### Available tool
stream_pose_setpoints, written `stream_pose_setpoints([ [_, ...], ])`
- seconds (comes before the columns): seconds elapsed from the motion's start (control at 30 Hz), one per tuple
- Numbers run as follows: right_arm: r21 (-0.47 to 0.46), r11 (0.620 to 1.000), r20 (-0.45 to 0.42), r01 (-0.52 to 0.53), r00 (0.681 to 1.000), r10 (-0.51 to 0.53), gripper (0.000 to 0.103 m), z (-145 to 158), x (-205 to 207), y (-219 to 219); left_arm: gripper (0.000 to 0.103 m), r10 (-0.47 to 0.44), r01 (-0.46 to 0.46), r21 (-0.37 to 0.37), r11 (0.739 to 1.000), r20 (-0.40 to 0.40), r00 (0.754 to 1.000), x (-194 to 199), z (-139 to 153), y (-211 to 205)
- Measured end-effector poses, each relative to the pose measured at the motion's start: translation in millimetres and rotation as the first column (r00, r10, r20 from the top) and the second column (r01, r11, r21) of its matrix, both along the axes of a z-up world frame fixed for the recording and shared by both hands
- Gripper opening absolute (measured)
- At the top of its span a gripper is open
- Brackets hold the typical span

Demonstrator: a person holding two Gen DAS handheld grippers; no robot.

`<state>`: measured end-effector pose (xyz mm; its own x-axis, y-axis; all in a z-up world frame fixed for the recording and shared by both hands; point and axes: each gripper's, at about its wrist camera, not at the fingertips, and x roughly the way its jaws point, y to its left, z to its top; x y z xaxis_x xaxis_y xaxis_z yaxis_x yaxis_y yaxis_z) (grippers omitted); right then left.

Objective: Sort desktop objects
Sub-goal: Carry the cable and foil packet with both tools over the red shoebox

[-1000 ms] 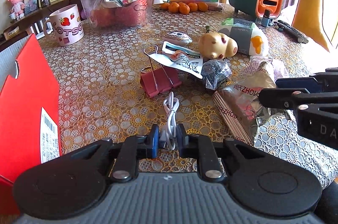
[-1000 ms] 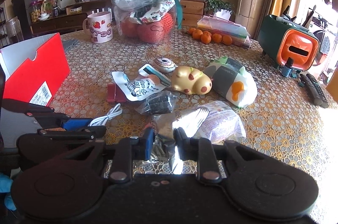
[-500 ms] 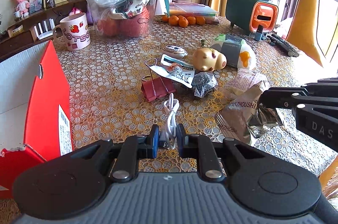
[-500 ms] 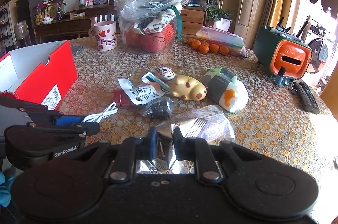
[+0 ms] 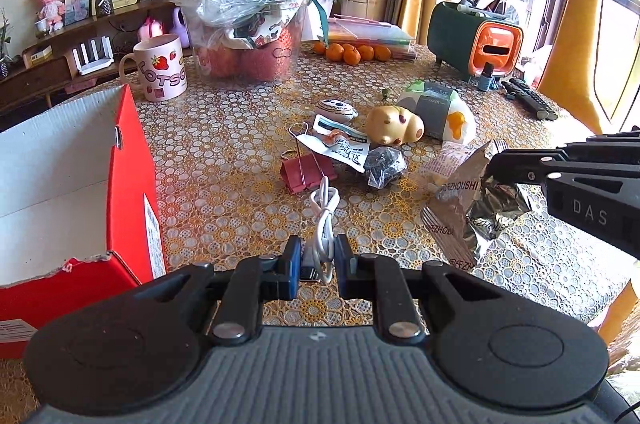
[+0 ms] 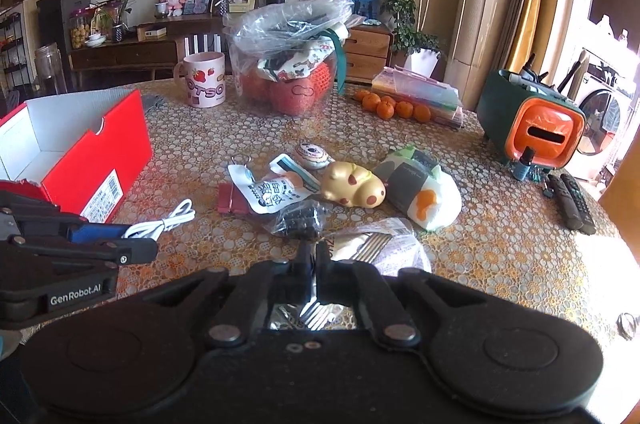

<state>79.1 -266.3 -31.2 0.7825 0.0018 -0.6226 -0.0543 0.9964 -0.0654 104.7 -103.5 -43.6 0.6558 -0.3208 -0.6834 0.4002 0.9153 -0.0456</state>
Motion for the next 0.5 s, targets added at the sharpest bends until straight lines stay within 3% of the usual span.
stream_pose_setpoints([
  [0.5,-0.025,0.978,0.106,-0.207,0.972,0.208,0.002,77.9,20.1,52.2,0.016,0.089,-0.09,0.009,0.996,0.082,0.993,2.0,71.6,51.9],
])
